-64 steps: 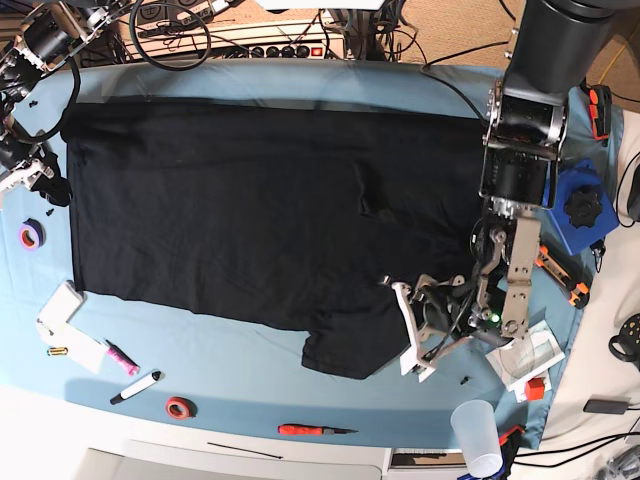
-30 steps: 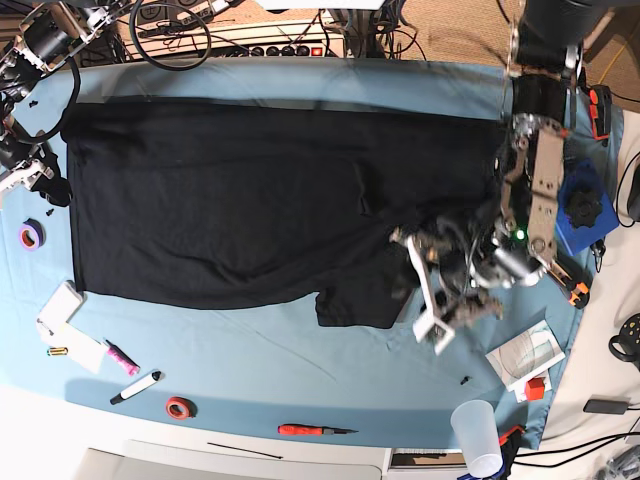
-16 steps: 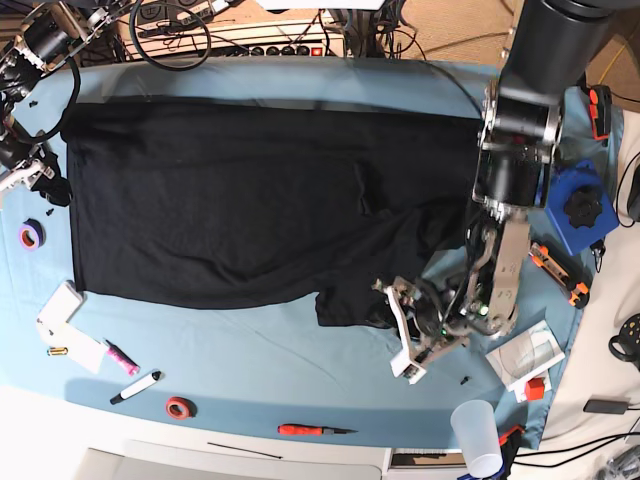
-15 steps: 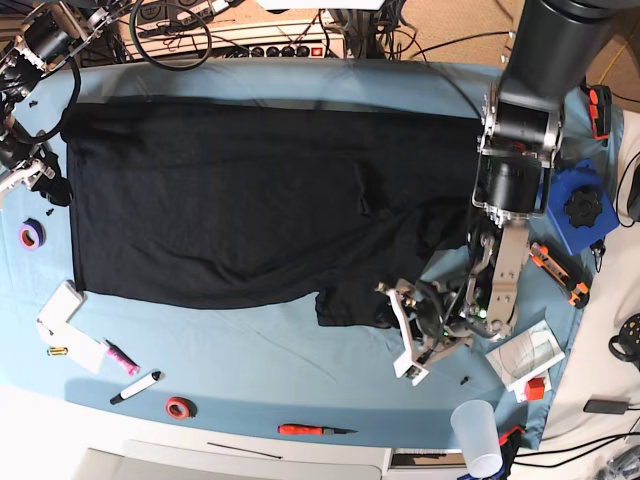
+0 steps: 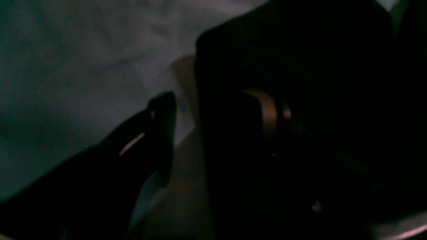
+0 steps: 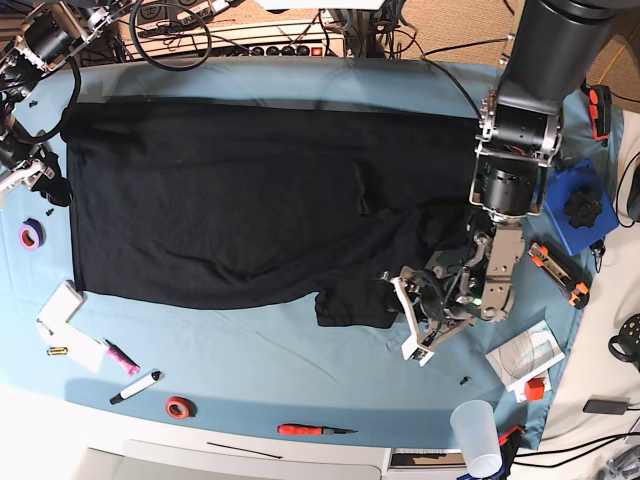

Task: Layout the t-shirt on the table in an organized manner, then fold the t-shirt properly
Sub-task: 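Drag the grasped hem with the left gripper to smooth the shirt, then grasp the shirt's hem corners with both grippers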

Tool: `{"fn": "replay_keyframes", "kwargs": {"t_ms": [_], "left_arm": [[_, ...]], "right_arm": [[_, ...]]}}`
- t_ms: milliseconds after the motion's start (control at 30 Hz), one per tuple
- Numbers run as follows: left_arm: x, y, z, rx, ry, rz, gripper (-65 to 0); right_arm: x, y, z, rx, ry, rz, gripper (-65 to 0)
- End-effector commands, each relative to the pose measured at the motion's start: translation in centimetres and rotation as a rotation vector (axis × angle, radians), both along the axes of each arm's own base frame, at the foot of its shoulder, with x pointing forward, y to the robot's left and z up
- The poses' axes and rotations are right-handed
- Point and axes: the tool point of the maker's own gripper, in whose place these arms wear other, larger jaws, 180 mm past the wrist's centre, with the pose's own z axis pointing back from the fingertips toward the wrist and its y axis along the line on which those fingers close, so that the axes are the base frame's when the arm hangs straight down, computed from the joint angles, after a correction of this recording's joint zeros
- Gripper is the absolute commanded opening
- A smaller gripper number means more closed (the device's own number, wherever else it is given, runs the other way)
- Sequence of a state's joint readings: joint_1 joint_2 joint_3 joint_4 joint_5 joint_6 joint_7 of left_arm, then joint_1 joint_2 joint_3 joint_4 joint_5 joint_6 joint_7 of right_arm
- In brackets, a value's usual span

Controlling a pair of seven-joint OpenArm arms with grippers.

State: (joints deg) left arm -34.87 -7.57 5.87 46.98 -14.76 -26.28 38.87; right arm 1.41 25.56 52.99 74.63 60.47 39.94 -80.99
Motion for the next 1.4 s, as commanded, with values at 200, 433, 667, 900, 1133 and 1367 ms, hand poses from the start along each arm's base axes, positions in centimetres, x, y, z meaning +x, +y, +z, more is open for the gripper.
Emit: {"fn": "replay_keyframes", "kwargs": {"t_ms": [200,433,667,900,1133,1367], "left_arm": [[-0.6,-2.4,0.3,-0.055,0.018,-0.027,-65.0],[1.5,-2.0,3.1,-0.025,-0.01,-0.038,-65.0],[5.6,-1.7,10.4,-0.046,-0.085,-0.046,-65.0],[7.0,0.6,16.2,-0.098,-0.108,-0.098,-65.0],[7.3,3.6,16.7,-0.09,-0.118,-0.055,-65.0],[7.3,3.7,16.9,-0.098,-0.121,-0.052,-65.0]], "right_arm": [[0.7,-0.9,2.1,-0.03,-0.057,-0.005,-45.6],[1.3,-2.5,2.1,-0.105,-0.056,-0.063,-45.7],[5.6,-2.0,3.5,-0.206,-0.074,-0.027,-45.7],[10.6,0.0,1.3,-0.517,0.036,0.032,-45.7],[13.3,-2.4,-0.7,-0.589,0.119,-0.077,-45.7],[16.5,-1.9,-0.5,-0.494,0.036,-0.072,-45.7]]}}
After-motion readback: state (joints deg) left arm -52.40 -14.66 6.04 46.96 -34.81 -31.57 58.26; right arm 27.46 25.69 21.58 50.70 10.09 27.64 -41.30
